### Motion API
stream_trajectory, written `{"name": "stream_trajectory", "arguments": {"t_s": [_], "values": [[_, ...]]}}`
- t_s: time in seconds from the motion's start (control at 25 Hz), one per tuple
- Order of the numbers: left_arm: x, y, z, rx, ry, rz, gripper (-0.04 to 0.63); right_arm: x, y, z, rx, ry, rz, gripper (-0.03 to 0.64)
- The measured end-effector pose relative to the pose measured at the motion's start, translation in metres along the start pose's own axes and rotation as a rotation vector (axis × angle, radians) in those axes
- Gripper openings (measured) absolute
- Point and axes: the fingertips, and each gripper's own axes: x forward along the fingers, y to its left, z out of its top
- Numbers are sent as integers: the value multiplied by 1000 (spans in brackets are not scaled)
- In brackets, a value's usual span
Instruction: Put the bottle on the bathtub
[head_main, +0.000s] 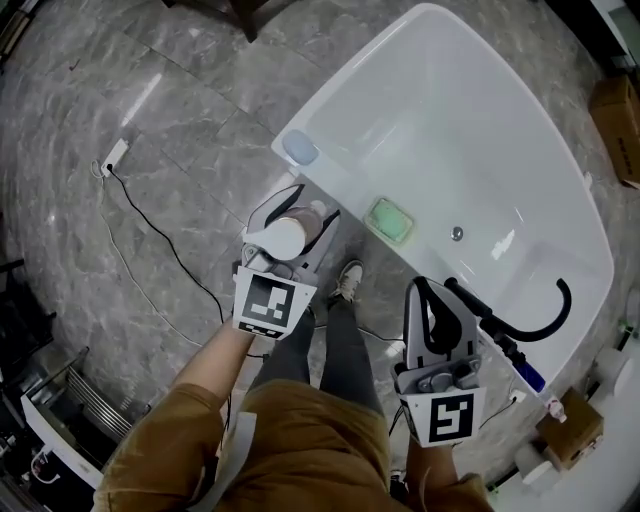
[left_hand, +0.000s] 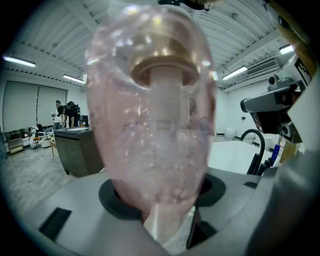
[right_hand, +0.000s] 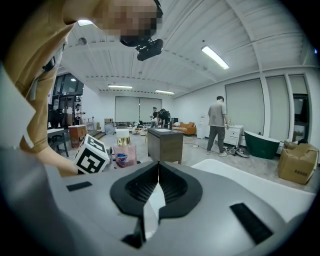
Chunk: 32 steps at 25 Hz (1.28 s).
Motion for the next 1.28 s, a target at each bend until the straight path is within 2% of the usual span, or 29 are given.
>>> {"name": "stream_trajectory", "arguments": {"t_s": [0.36,0.72,1.28], "values": [[41,5,-45,10,43,-15,245,27,-9,-43,-13,51,-4,6],[77,20,-73,14,46,13,245,51,-22,-71,2,71,4,6],[113,19,-106,27,67,13,245,66,-36,-95,19,97,9,6]]}}
